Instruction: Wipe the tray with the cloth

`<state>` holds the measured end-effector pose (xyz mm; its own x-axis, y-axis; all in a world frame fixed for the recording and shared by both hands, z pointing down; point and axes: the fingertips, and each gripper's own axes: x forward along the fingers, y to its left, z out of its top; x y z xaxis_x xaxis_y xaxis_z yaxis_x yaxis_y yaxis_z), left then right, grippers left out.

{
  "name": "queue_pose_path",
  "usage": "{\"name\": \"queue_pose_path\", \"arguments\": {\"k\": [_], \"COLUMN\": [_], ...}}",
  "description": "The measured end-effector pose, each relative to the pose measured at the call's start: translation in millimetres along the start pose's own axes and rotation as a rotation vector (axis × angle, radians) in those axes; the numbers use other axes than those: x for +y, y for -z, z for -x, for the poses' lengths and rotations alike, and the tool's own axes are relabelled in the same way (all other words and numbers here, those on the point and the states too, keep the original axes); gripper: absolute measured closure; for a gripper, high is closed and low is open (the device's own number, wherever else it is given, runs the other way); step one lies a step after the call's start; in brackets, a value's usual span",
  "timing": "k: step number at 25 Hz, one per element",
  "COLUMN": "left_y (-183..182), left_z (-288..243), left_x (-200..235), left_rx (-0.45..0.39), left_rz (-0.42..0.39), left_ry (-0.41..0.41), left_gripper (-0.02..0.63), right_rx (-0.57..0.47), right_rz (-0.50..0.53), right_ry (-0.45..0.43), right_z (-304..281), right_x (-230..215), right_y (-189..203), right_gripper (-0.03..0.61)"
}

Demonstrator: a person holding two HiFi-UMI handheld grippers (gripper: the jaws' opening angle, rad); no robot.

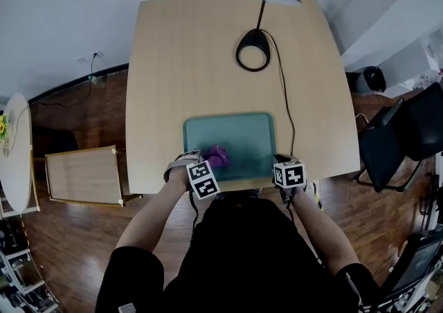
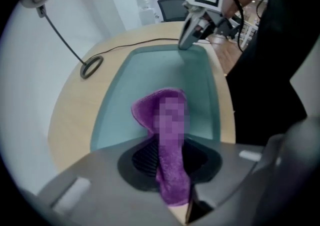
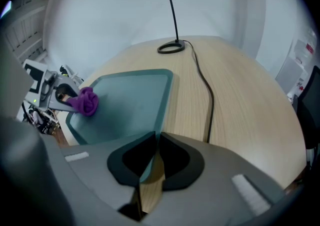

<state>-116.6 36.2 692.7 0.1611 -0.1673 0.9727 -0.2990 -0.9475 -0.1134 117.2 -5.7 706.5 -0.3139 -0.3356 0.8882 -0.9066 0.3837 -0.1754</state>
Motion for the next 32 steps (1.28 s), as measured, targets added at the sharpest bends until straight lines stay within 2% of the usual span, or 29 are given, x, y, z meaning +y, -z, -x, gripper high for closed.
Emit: {"name": "queue_pose_path", "arguments": {"k": [5, 9, 14, 19, 22, 25, 32], "left_y": [3, 7, 15, 28, 30, 33, 40], "left_z": [8, 6, -5, -14, -11, -10, 0], "left_x": [-56, -46, 31, 138, 164, 147, 65], "left_rx": [-0.042, -0.020, 0.071, 0.169, 0.194, 0.189, 0.125], "left_rz": [-0.009, -0.052, -0.121, -0.060, -0.043, -0.062, -0.058], "left_ry": [0.116, 0.091, -0.010, -0.143, -0.185, -0.183, -0.152], "left_gripper": [0.504, 0.505, 0.505, 0.505, 0.502, 0.503, 0.507], "right_rx": [0.006, 0.003, 0.011, -0.001, -0.004, -0.009, -0.013], "right_rz": [-0.010, 0.004, -0.009, -0.008, -0.004, -0.003, -0.006], "right_ry": [0.012, 0.011, 0.007, 0.002, 0.004, 0.001, -0.004], "right_z": [-2, 0, -1, 0, 0, 1, 1], "right_x": [-1, 1, -1, 2, 1, 3, 4], "right_y": [4, 0, 3, -1, -2, -3, -2], "right_gripper": [0.546, 0.546, 0.545, 0.546, 0.546, 0.546, 0.546]}}
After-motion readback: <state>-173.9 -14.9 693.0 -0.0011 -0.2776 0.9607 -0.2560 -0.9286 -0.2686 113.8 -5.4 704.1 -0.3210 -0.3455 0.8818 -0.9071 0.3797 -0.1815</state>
